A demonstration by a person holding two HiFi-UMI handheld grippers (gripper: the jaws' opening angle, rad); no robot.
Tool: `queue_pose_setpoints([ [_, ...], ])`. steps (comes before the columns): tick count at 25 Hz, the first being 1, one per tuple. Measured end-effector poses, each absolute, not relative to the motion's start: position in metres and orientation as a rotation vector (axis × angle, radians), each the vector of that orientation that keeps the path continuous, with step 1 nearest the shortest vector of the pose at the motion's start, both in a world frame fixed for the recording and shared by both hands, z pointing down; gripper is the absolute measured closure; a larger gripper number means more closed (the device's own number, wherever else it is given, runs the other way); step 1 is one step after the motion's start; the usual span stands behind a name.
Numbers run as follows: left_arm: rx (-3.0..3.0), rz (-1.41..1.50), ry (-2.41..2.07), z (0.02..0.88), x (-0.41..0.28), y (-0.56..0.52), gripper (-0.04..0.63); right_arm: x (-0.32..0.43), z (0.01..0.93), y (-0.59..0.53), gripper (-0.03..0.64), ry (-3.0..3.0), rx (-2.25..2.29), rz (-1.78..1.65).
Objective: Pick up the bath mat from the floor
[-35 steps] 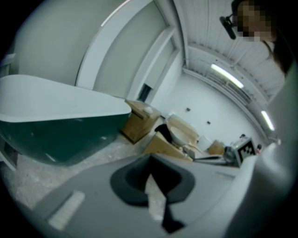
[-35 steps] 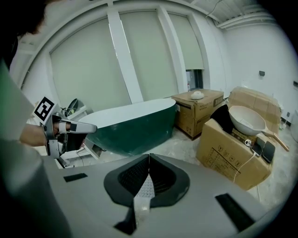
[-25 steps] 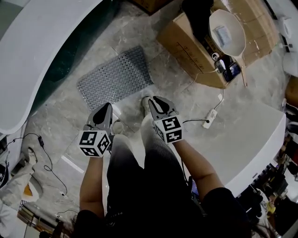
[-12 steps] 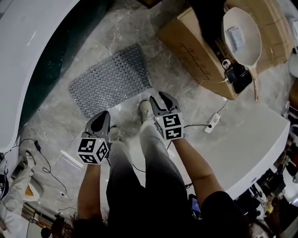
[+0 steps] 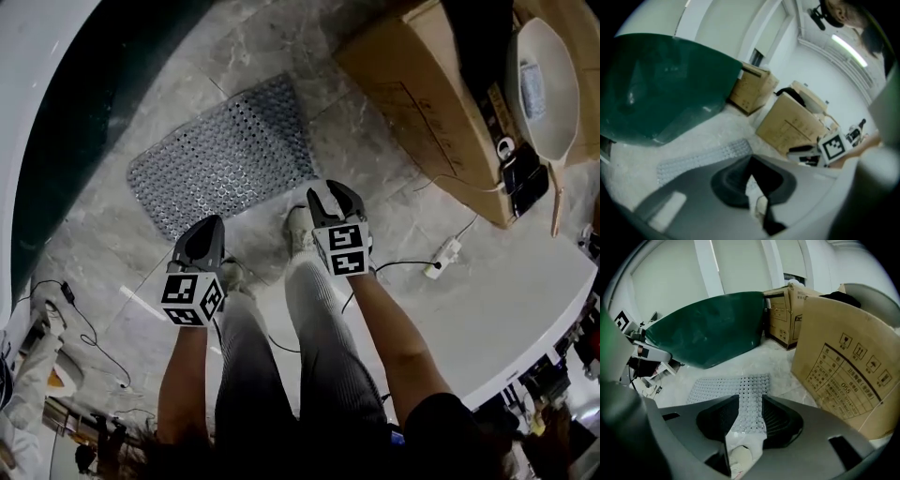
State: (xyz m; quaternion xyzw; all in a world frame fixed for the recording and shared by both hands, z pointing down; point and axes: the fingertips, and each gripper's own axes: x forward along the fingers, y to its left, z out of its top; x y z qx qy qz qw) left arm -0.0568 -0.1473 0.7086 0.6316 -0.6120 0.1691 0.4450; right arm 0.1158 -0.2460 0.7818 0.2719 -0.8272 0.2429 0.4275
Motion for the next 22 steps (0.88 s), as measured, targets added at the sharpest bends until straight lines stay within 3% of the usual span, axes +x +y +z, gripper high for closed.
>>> queue_pose_setpoints([
  [22,1.637,0.438,-1.470,0.922,-0.047,-0.174,0.589,0.115,0.979,-0.274,0.463,-2.039,0.744,0.509],
])
